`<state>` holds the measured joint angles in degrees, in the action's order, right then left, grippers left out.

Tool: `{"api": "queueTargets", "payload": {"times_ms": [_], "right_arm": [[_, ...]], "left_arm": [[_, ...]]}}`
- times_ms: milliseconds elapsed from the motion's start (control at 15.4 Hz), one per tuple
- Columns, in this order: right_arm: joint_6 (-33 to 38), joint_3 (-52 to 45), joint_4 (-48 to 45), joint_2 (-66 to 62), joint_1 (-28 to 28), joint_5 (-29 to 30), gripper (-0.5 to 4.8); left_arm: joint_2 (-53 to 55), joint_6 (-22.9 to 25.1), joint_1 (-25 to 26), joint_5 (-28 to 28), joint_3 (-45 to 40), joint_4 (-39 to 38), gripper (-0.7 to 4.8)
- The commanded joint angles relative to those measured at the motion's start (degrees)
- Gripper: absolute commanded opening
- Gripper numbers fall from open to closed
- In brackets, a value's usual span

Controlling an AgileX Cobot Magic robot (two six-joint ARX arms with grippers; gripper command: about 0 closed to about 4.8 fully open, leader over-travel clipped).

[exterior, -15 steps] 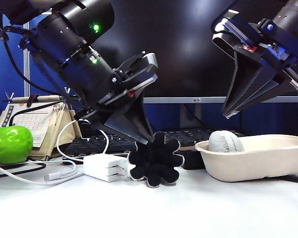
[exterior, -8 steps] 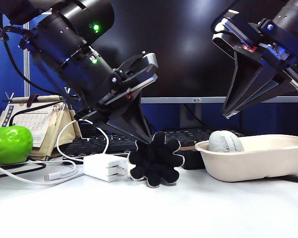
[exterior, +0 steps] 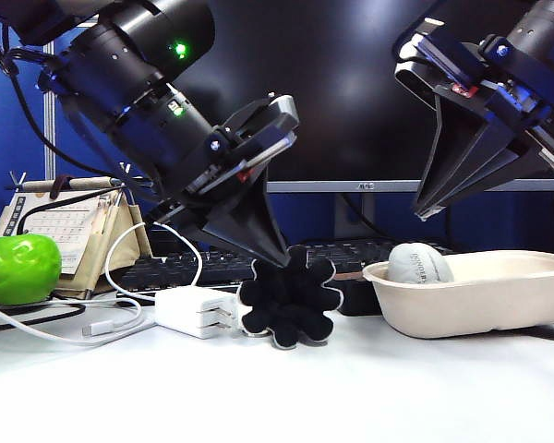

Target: Place the tilting octopus upright.

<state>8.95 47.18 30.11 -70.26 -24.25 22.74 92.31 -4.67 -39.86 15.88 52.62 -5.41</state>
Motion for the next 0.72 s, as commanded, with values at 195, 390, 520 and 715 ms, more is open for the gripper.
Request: {"api": "queueTargets", "payload": {"times_ms": [195,390,520,715], "right_arm": [[0.02,0.07,-0.33,0.17,-0.07,0.28,0.04],[0.0,0.07,-0.39,0.17,-0.07,-0.13,0.04],[0.02,0.07,-0.37,0.17,-0.07,-0.13,0.04],[0.02,0.07,-0.35,0.17,-0.07,-0.13,0.04]], "left_arm": [[-0.37,0.15,-0.11,-4.11,0.15,2.08,0.94],[-1.68,-0.24,-0.44,1.38,0.15,4.33,1.93],[-3.06,0.42,-0.37,-1.01,0.15,6.16,1.93],[-3.26,2.69,-0.28,-9.99,0.15,8.2,1.92]]}}
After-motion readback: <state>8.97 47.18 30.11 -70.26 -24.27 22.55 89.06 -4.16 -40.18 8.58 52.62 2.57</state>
